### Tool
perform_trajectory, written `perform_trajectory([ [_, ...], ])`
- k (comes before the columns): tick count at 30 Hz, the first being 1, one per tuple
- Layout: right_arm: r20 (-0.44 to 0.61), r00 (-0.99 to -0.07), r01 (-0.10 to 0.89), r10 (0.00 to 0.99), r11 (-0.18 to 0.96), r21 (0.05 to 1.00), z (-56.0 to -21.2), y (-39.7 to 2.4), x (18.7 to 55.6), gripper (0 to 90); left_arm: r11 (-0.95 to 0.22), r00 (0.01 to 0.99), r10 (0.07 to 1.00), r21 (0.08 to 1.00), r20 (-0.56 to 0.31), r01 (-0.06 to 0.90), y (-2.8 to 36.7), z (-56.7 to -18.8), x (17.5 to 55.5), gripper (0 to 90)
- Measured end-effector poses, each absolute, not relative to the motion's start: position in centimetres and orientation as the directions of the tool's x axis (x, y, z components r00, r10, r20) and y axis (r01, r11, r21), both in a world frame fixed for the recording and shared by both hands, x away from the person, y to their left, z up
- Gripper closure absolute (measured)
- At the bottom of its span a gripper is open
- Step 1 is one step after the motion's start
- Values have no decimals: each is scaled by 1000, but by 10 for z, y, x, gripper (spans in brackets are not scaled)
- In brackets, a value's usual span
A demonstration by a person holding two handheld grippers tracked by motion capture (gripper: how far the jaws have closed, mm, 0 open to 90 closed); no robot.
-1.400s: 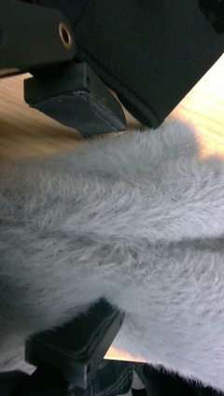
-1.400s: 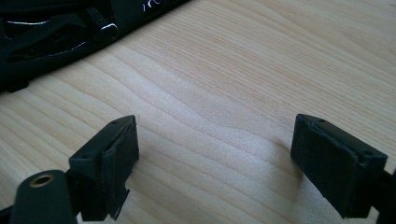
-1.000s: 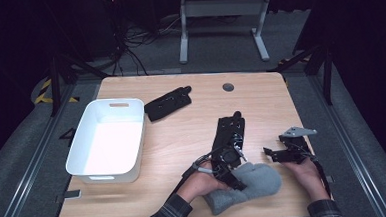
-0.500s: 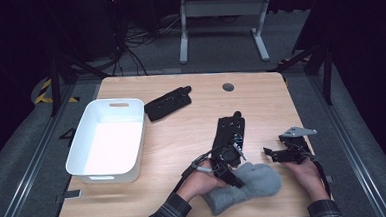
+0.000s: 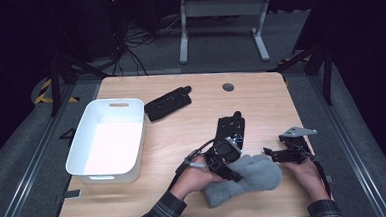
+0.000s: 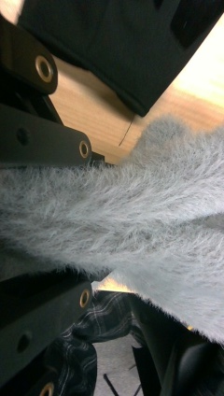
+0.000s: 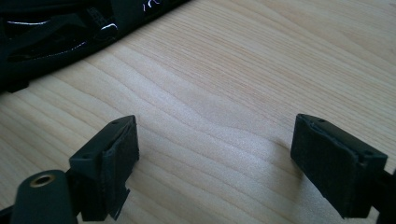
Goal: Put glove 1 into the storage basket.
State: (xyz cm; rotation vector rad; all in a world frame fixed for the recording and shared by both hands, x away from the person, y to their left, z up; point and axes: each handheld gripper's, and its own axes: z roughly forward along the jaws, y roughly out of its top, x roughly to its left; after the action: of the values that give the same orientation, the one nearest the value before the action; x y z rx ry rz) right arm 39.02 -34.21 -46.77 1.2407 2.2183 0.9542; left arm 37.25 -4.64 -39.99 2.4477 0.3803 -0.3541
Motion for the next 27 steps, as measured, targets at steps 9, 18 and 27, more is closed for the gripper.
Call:
perform_trajectory([
  [9, -32, -511, 568, 859, 366, 737, -468, -342, 390, 162, -730, 929, 215, 582, -302, 358, -23, -374, 383, 671],
  [18, -33, -511, 568, 859, 366, 737, -468, -342, 390, 162, -674, 924, 287, 631, -254, 383, 12, -353, 392, 671],
  [27, -33, -511, 568, 859, 366, 737, -468, -342, 390, 162, -621, 902, 341, 657, -264, 427, 42, -340, 400, 670],
])
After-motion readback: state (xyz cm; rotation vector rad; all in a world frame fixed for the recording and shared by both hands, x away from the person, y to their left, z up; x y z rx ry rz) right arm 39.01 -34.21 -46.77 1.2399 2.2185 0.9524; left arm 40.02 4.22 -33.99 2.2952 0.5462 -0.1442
